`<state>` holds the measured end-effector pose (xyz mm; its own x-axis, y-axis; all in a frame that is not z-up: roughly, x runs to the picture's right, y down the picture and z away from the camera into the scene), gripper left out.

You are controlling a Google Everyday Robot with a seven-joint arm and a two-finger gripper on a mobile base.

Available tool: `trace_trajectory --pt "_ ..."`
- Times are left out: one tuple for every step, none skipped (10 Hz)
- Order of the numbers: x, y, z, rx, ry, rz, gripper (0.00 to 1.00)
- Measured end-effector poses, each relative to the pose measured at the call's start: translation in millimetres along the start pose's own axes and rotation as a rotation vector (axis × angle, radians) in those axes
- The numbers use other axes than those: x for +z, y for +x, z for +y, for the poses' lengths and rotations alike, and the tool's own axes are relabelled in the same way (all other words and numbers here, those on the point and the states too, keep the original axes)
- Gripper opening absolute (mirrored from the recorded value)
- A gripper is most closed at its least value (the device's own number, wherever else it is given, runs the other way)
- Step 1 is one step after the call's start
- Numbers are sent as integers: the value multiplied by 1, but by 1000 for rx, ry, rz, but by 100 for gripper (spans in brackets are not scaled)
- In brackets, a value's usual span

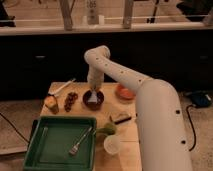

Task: Place towel in purple bowl

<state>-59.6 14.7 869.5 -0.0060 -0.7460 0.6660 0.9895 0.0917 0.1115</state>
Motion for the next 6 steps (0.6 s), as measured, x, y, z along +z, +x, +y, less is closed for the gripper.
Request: trace_trajectory --pt "1 0 -1 -2 2 -6 27" --pt "1 1 -1 -4 5 -11 36" --pt "1 1 -2 -5 7 -16 48" --pt "1 1 -3 -7 7 -18 56" --pt "2 0 -4 -9 7 -21 66" --pt "2 0 -6 -11 8 -22 75"
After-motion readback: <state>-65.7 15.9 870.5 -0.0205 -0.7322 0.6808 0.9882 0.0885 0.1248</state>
